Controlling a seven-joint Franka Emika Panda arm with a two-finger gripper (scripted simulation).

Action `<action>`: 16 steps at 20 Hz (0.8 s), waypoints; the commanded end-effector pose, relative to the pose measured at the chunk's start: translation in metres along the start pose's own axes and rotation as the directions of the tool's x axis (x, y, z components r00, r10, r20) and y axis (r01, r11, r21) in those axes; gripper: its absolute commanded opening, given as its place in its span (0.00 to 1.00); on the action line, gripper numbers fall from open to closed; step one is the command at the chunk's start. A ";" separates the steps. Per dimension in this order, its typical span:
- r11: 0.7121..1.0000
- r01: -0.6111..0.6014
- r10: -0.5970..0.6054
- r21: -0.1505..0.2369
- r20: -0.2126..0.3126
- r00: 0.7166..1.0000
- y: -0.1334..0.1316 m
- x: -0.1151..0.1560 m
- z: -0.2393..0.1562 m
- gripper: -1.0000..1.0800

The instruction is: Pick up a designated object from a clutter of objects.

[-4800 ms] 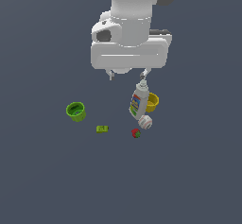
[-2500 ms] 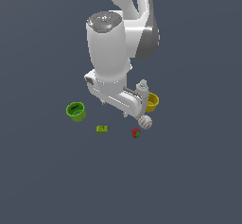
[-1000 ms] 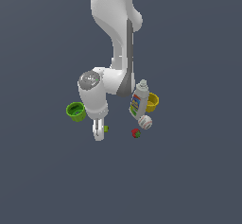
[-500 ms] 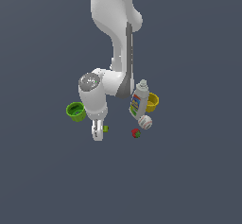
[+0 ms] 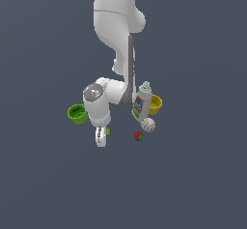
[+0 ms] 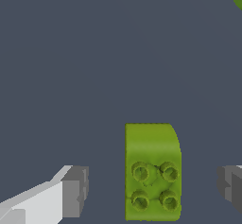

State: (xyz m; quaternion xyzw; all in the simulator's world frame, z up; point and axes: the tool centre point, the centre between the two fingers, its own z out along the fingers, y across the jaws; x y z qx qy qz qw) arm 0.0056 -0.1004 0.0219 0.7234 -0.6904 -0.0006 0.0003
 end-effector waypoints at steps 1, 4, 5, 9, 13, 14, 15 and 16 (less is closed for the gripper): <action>1.000 -0.001 0.001 0.001 0.000 1.000 -0.001 0.000 0.007 0.96; 1.000 -0.001 0.001 0.001 0.000 1.000 -0.001 0.000 0.010 0.96; 1.000 -0.001 0.001 0.001 0.000 1.000 -0.001 0.000 0.010 0.00; 1.000 -0.001 0.001 0.001 0.000 1.000 -0.001 0.000 0.010 0.00; 1.000 -0.001 0.001 0.001 0.000 1.000 -0.001 0.000 0.010 0.00; 1.000 -0.001 0.001 0.001 0.000 1.000 -0.001 0.000 0.010 0.00; 1.000 -0.001 0.001 0.002 0.000 1.000 -0.001 0.000 0.009 0.00; 1.000 -0.001 0.001 0.002 0.000 1.000 -0.001 0.000 0.009 0.00</action>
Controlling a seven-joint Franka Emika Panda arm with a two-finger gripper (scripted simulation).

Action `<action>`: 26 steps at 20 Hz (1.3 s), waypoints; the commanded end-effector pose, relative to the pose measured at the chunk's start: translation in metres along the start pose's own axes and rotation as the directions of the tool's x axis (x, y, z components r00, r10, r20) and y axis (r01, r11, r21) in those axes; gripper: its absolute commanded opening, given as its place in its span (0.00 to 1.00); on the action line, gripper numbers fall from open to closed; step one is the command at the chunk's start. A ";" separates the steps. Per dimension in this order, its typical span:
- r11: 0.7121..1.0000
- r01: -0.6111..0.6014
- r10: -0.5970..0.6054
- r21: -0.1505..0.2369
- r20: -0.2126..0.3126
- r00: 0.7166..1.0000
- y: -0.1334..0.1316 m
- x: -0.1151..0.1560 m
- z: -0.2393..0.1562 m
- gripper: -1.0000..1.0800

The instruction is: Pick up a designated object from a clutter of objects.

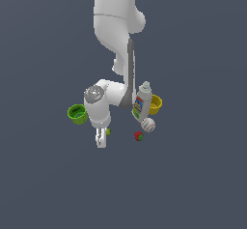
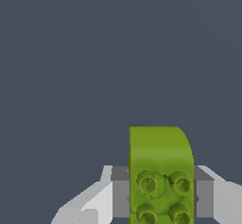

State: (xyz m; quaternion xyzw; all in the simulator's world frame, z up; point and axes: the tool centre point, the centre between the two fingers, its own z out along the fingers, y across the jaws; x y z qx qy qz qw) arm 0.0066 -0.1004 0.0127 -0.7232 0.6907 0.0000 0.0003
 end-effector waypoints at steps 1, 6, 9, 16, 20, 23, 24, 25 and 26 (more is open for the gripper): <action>1.000 0.000 0.000 0.000 0.000 1.000 0.000 0.000 -0.001 0.00; 1.000 0.000 0.000 0.000 0.000 1.000 0.003 -0.006 -0.010 0.00; 1.000 0.000 0.000 0.000 0.000 1.000 0.005 -0.012 -0.020 0.00; 1.000 -0.001 0.001 0.000 0.002 1.000 0.016 -0.035 -0.059 0.00; 1.000 -0.001 0.001 0.000 0.002 1.000 0.024 -0.052 -0.089 0.00; 1.000 -0.001 0.001 0.000 0.002 1.000 0.030 -0.067 -0.114 0.00; 1.000 -0.001 0.001 0.000 0.002 1.000 0.032 -0.071 -0.122 0.00; 1.000 -0.001 0.001 0.000 0.001 1.000 0.034 -0.076 -0.131 0.00; 1.000 -0.001 0.001 0.000 0.001 1.000 0.036 -0.080 -0.139 0.00</action>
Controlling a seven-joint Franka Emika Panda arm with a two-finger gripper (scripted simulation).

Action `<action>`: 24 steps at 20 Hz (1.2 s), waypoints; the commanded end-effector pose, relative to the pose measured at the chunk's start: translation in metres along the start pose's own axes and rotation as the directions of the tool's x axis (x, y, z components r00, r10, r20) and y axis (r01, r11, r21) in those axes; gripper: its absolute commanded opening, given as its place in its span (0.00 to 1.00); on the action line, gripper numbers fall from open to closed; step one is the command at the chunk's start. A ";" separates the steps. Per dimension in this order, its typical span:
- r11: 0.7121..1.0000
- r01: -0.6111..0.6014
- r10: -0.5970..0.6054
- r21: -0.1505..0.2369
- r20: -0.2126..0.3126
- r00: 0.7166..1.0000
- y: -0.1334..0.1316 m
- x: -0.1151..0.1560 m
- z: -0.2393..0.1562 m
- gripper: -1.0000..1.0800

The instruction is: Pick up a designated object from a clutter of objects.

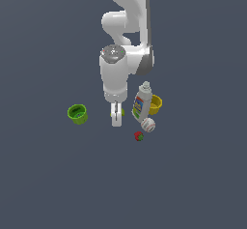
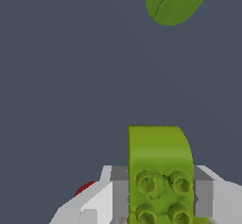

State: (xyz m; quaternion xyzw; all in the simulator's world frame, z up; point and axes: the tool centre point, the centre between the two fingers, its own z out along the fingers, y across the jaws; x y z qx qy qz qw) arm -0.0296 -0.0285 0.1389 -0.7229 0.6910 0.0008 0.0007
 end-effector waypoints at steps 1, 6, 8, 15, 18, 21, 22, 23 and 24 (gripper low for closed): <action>1.000 -0.001 0.001 0.000 -0.001 1.000 0.006 -0.012 -0.021 0.00; 1.000 -0.001 0.001 0.000 -0.004 1.000 0.017 -0.037 -0.066 0.00; 1.000 -0.001 0.001 0.001 -0.006 1.000 0.021 -0.048 -0.086 0.00; 1.000 -0.001 0.001 0.001 -0.007 1.000 0.036 -0.085 -0.151 0.00; 1.000 -0.001 0.001 0.001 -0.007 1.000 0.042 -0.099 -0.176 0.00; 1.000 0.000 0.000 0.001 -0.006 1.000 0.046 -0.112 -0.198 0.00; 1.000 0.000 0.000 0.001 -0.006 1.000 0.047 -0.116 -0.205 0.00; 1.000 0.000 0.000 0.001 -0.006 1.000 0.049 -0.119 -0.211 0.00; 1.000 0.001 -0.001 0.001 -0.005 1.000 0.050 -0.123 -0.216 0.00</action>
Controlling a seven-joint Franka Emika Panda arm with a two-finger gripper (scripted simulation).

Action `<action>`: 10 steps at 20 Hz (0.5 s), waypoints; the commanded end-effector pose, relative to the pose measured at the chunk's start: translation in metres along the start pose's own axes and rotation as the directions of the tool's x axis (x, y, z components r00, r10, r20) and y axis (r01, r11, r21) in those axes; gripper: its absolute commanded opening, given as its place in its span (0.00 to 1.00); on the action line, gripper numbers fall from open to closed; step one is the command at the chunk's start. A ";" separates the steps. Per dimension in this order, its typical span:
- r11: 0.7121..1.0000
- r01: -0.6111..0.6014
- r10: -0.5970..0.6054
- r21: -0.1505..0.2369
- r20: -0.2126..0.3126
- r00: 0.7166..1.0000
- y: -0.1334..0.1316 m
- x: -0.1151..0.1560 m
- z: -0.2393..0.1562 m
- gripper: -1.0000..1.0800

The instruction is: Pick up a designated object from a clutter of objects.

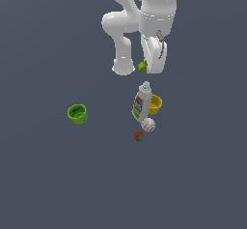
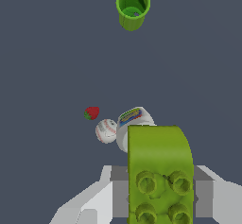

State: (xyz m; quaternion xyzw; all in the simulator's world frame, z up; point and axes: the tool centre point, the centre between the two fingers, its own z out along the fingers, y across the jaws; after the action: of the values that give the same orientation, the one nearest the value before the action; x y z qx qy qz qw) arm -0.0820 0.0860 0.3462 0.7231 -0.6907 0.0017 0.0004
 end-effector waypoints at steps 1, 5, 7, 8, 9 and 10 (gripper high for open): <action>1.000 0.000 0.000 -0.001 0.000 1.000 0.003 -0.008 -0.014 0.00; 1.000 0.000 0.000 -0.002 0.002 1.000 0.005 -0.018 -0.030 0.00; 1.000 0.001 -0.001 -0.002 0.003 1.000 0.006 -0.021 -0.035 0.00; 1.000 0.001 -0.001 -0.002 0.003 1.000 0.006 -0.022 -0.036 0.00; 1.000 0.001 -0.001 -0.002 0.003 1.000 0.006 -0.022 -0.038 0.00; 1.000 0.001 -0.001 -0.002 0.003 1.000 0.006 -0.023 -0.038 0.00</action>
State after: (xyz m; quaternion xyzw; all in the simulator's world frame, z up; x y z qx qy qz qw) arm -0.0888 0.1075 0.3824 0.7235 -0.6903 0.0003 -0.0002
